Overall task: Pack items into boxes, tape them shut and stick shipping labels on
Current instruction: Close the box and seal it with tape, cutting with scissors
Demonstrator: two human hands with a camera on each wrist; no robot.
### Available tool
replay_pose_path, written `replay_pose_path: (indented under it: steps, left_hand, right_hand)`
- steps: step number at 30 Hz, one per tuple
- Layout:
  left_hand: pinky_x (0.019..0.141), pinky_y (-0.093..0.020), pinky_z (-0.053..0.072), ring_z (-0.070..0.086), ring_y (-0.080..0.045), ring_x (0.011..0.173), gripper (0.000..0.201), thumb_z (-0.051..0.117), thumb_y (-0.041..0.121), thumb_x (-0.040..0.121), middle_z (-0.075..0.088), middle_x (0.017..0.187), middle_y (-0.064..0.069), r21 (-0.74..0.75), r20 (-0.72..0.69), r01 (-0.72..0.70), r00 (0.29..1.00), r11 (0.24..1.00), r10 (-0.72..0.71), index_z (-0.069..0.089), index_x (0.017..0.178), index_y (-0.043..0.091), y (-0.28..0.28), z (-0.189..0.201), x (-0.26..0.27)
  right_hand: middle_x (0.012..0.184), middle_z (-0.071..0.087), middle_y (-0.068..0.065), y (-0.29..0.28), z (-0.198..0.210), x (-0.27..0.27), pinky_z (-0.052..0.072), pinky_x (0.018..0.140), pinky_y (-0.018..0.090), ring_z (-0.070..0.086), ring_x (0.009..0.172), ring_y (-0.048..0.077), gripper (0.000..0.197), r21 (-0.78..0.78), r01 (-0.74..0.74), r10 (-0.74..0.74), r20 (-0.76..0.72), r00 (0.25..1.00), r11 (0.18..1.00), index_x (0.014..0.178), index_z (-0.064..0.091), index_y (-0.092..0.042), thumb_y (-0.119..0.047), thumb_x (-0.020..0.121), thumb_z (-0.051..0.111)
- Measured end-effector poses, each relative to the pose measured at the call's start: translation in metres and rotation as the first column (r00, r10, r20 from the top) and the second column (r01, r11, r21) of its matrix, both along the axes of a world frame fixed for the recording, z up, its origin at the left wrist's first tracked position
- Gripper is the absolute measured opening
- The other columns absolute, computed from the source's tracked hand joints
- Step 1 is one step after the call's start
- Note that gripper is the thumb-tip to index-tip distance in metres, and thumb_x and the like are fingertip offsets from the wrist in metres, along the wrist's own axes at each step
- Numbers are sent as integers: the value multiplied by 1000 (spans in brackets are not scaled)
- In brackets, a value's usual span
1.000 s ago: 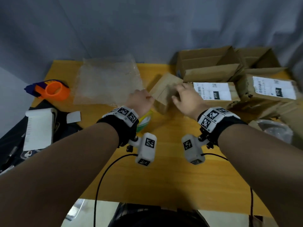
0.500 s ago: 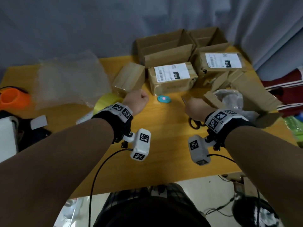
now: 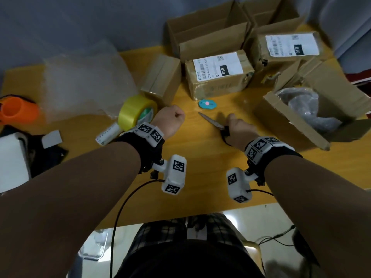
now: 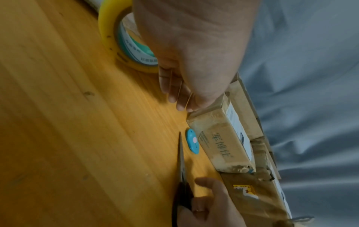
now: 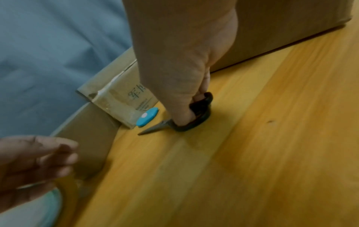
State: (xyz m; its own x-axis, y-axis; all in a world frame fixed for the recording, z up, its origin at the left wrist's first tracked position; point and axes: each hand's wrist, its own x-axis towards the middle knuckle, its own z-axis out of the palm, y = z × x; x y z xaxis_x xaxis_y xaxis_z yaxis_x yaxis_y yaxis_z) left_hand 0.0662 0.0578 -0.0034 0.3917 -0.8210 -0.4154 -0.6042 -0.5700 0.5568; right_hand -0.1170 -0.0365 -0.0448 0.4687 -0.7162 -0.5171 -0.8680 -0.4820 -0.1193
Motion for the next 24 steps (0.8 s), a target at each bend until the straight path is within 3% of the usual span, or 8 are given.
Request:
replay_pose_path:
  steps: [4,9,12,15,17,19,22,24]
  left_hand:
    - [81,-31,45,58,-23,100,26,41,20,99,63,112,-8,-77,-1,-36,999,996,36,60,113,9,-1,20,13]
    - [86,-30,39,53,-26,106,22,46,23,97,57,111,-6,-211,157,-116,976,970,151,59,109,10,4,39,52]
    - [99,-39,36,45,-34,119,46,48,38,91,47,131,-15,-91,270,-228,931,969,245,50,127,8,15,35,82]
    - [100,-41,41,49,-33,119,56,51,44,92,49,134,-16,47,91,-358,931,933,352,43,133,6,25,27,101]
    - [89,-38,44,53,-30,102,42,47,45,95,56,110,-15,81,-6,-367,930,927,368,53,113,8,30,21,106]
    - [63,-33,37,44,-22,69,38,43,47,96,43,73,-4,70,-64,-326,942,943,330,44,74,17,34,16,109]
    - [55,-23,24,30,-9,57,40,43,47,96,30,66,7,115,-81,-303,946,946,313,29,64,27,36,11,114]
    - [58,-24,29,38,-11,62,31,45,39,96,39,72,5,139,-121,-323,933,936,340,40,69,24,34,9,120]
  right_hand:
    - [108,62,11,-3,22,32,51,73,37,61,92,28,53,73,-59,47,148,988,996,138,36,-14,-26,90,56]
    - [103,63,8,-16,47,63,52,70,35,61,88,26,33,117,-129,87,316,945,985,123,55,-14,-17,90,57]
    - [103,68,1,-18,55,80,52,84,38,63,96,22,29,130,-80,-3,538,843,988,114,58,-21,-13,87,63]
    - [101,70,2,-9,67,114,52,81,38,64,93,23,33,-5,-33,28,672,740,999,116,58,-22,-28,85,66]
    - [100,70,5,-5,74,139,51,82,39,64,93,28,38,-100,-65,114,629,769,993,119,54,-22,-37,86,64]
    - [98,70,7,-4,74,161,45,86,39,63,93,32,39,-203,-147,229,475,850,968,121,48,-23,-41,88,58]
    - [109,65,6,0,67,187,31,96,45,58,107,30,56,-244,-229,301,313,901,942,122,40,-23,-56,82,59]
    - [125,53,7,5,59,200,21,108,51,45,124,29,77,-219,-253,309,281,908,942,127,35,-21,-68,72,61]
